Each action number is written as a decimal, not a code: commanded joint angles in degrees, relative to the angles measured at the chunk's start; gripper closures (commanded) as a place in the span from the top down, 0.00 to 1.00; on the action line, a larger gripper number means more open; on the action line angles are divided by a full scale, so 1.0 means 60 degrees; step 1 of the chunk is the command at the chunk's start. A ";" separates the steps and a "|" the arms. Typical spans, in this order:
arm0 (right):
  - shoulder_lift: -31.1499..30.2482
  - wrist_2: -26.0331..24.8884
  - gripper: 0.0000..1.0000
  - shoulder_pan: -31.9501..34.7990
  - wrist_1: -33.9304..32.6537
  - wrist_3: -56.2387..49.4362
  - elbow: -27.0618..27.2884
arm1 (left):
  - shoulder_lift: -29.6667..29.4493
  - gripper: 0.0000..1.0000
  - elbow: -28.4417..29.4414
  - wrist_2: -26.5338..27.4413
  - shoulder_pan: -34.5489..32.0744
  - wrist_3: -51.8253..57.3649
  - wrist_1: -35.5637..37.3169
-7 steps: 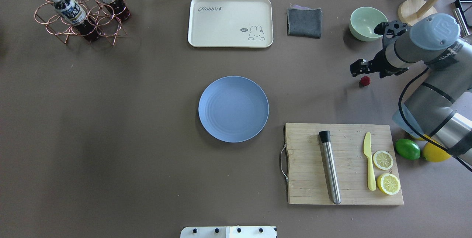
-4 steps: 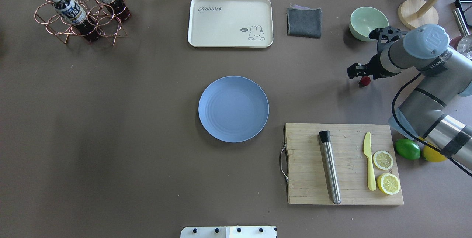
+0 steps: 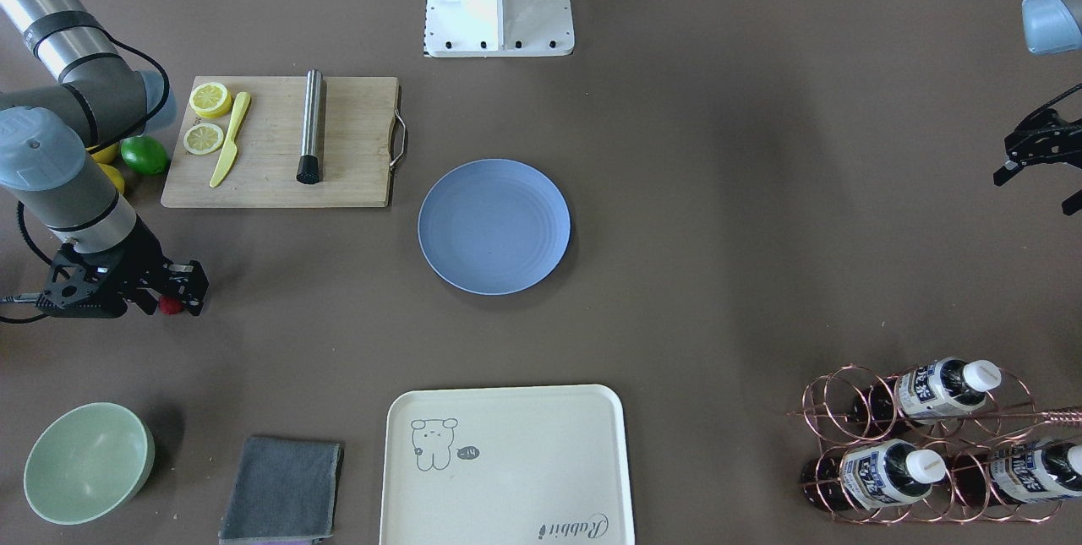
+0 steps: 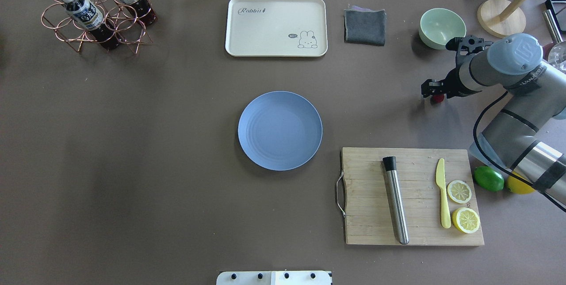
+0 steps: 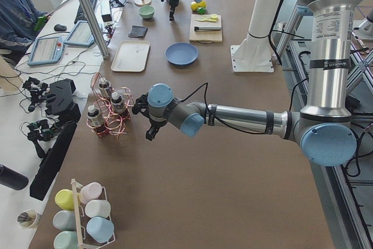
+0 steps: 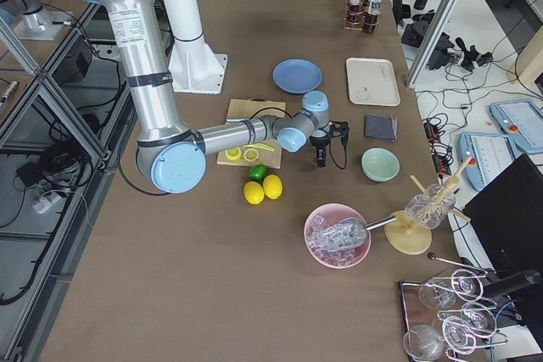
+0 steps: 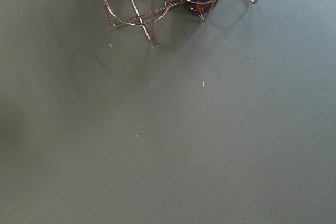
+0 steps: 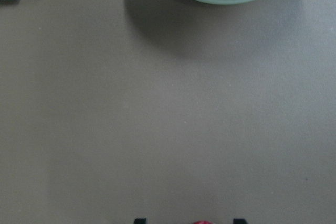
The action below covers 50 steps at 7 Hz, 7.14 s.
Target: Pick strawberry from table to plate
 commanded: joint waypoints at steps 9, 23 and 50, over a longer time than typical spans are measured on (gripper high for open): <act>0.2266 -0.1941 0.00 -0.2293 -0.3878 0.4776 0.2770 | 0.0440 0.98 0.0423 0.0014 -0.1465 0.1025 0.2709; 0.4939 -0.5040 1.00 -0.4470 -0.3052 0.7611 -0.0056 | 0.0732 0.98 0.0409 0.0043 -0.1465 0.1025 0.2695; -0.3000 0.3179 1.00 0.7221 -0.5850 -1.1608 0.1132 | 0.0894 0.98 0.1010 0.0028 -0.1480 0.0996 0.2636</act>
